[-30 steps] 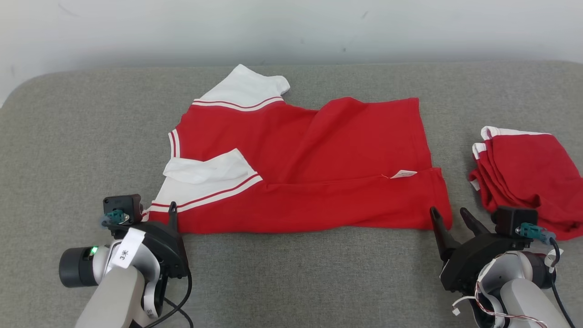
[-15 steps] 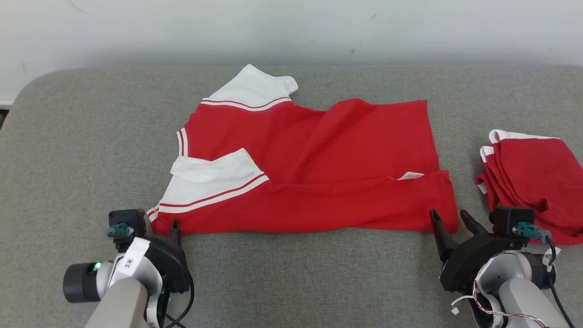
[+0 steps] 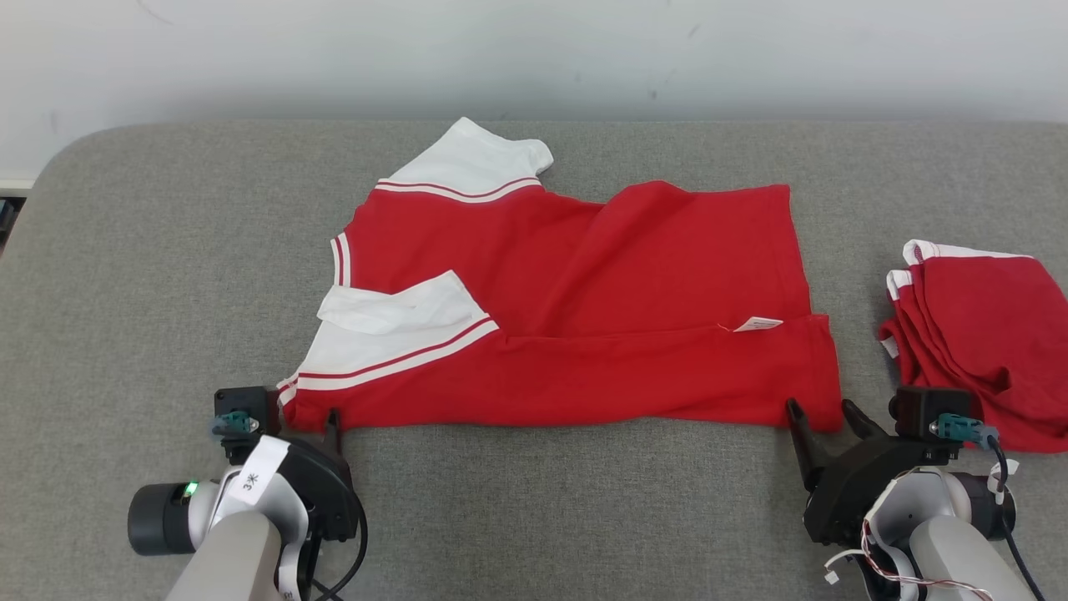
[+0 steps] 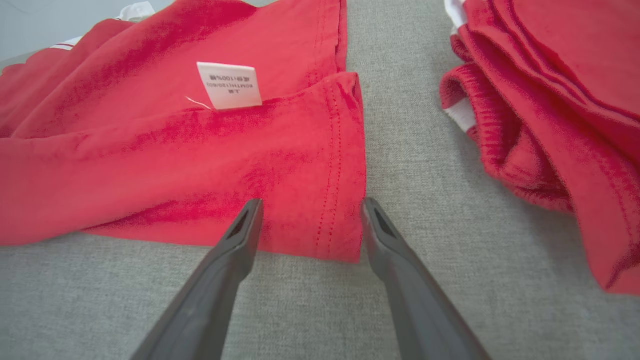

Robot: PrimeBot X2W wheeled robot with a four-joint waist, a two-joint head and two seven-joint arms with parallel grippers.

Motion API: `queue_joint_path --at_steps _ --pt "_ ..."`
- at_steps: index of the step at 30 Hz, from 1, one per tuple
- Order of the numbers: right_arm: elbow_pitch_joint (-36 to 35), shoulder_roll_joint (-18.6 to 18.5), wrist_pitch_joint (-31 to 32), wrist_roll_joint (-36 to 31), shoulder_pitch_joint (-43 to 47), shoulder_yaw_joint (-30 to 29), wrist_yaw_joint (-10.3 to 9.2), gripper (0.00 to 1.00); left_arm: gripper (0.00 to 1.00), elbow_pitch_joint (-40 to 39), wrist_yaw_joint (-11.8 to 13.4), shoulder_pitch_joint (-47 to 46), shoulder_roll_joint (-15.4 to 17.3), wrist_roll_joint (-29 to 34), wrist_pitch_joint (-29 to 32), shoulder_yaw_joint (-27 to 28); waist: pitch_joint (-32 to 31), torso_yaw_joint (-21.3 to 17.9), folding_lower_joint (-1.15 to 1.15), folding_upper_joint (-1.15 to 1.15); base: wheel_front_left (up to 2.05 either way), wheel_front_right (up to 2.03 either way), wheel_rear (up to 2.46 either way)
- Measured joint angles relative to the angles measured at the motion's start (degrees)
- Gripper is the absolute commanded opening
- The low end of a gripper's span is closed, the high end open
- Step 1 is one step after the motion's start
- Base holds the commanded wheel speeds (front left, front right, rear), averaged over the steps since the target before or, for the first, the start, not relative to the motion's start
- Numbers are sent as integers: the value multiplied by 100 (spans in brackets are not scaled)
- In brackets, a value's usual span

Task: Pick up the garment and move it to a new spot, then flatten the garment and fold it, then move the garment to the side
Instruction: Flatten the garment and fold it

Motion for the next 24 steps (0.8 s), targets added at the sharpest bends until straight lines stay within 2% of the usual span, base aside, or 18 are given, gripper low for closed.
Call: queue_joint_path --at_steps 5,8,9,10,11,12,14,15,16,17,18,24 --pt "42 -7 2 1 0 -41 -42 98 100 29 -48 -85 -11 1 49 -57 8 -12 0 0 0 0 0" --pt "79 12 7 2 -1 -37 -42 90 100 44 -51 -86 -13 1 49 -70 12 -21 0 0 0 0 0" --pt "96 26 8 4 -1 -37 -42 79 100 51 -53 -87 -13 1 51 -74 12 -24 0 1 0 0 0" --pt "113 40 12 5 -2 -37 -42 60 100 62 -58 -89 -13 1 55 -79 13 -27 0 0 0 0 0" --pt "135 53 14 11 -2 -36 -42 53 99 71 -86 -91 -12 1 56 -81 14 -29 0 1 0 0 0" --pt "152 63 20 14 -2 -35 -42 49 90 78 -93 -94 -12 1 56 -82 16 -31 0 1 0 0 0" --pt "175 74 56 64 -2 -38 -41 36 47 91 -94 -103 -12 1 56 -84 17 -33 0 1 0 0 0" --pt "181 75 56 66 -3 -40 -40 32 36 96 -96 -110 -15 1 56 -86 18 -33 0 1 0 0 0" --pt "186 75 56 66 -4 -42 -38 18 7 98 -99 -116 -20 1 57 -86 19 -32 0 1 0 0 0" --pt "192 75 56 66 -4 -43 -35 9 0 103 -99 -123 -23 1 56 -84 20 -31 0 0 0 0 0" --pt "197 75 57 66 -5 -43 -34 0 0 107 -99 -133 -24 1 56 -81 21 -30 0 0 0 0 0" --pt "215 75 55 66 -13 -42 -27 0 0 114 -100 -176 -35 -30 46 -8 23 -24 0 0 0 0 0"
